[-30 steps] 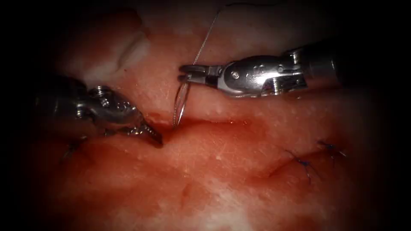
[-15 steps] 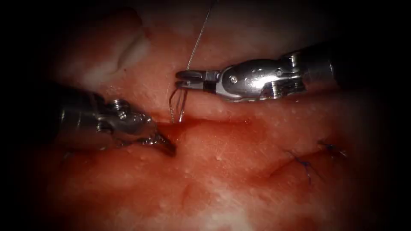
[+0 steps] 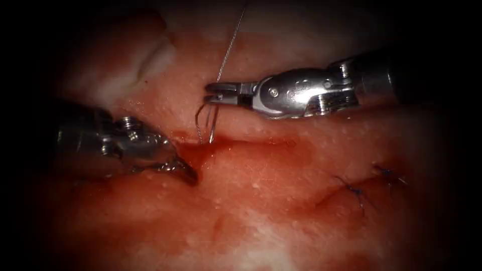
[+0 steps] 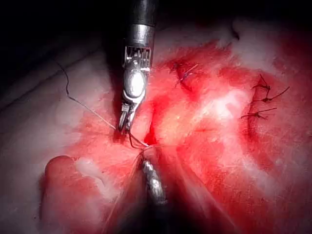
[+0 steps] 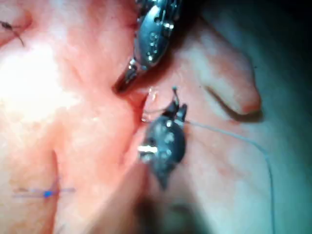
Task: Wound Closure
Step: Throw the needle through the bottom of the incision using the right tool.
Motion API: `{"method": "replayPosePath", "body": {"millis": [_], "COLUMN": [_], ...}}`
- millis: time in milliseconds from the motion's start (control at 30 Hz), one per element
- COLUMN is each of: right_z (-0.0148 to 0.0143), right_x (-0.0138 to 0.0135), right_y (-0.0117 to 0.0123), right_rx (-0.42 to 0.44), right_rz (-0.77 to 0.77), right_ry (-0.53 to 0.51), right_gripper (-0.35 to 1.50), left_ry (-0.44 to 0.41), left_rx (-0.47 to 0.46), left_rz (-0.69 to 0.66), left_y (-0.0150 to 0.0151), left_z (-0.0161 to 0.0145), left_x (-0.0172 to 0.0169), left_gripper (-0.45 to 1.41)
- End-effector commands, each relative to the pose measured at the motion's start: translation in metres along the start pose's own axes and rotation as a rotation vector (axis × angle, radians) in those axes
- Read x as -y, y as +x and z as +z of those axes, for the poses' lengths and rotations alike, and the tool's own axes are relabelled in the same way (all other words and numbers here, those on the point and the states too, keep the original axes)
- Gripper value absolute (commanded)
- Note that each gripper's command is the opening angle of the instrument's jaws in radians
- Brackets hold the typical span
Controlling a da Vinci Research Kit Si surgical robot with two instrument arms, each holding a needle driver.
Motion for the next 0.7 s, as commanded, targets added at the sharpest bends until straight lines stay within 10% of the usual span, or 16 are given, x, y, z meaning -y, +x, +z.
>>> {"method": "replayPosePath", "body": {"millis": [33,700], "right_z": [0.0009,0.0013], "right_x": [0.0003,-0.0005], "right_y": [-0.0002,0.0000], "right_rx": [-0.002,-0.019], "right_rz": [0.002,0.095], "right_ry": [0.002,0.004], "right_gripper": [-0.35,-0.35], "left_ry": [0.003,0.001], "left_rx": [0.000,0.020], "left_rz": [0.005,0.030], "left_y": [0.0003,0.0002], "left_z": [0.0007,0.0035], "left_x": [0.0000,-0.0012], "left_gripper": [-0.01,-0.03]}}
